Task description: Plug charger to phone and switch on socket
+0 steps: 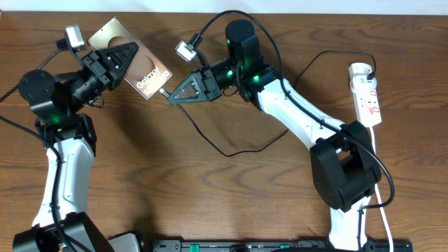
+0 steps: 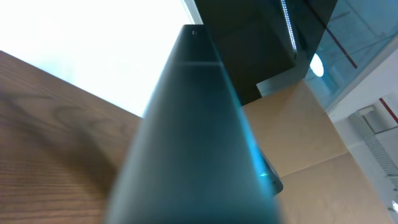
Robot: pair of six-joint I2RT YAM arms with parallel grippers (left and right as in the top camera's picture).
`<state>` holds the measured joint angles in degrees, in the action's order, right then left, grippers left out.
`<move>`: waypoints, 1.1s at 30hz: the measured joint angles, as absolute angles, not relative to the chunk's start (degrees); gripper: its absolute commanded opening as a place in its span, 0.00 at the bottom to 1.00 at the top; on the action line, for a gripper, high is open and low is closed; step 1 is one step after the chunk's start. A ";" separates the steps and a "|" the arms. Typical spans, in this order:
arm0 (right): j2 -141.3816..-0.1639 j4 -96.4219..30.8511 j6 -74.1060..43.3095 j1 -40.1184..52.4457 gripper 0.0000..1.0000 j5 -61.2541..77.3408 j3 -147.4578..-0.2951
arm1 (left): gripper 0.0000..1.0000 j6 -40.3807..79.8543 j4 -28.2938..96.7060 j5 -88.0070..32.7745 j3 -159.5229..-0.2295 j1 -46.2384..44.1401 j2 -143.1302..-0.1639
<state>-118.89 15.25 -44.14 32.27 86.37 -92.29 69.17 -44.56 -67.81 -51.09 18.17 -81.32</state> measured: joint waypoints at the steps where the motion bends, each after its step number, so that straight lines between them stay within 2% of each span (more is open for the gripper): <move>1: -118.89 15.25 -44.14 32.16 0.01 86.37 -92.29 | 0.07 69.17 -44.56 -67.81 -51.09 18.17 -81.34; 33: -118.89 15.70 -45.01 31.92 0.01 86.52 -92.29 | 0.08 68.99 -44.58 -67.07 -51.09 17.50 -81.34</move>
<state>-118.89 15.70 -45.01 31.92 86.52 -92.29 68.99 -44.58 -67.07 -51.09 17.50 -81.34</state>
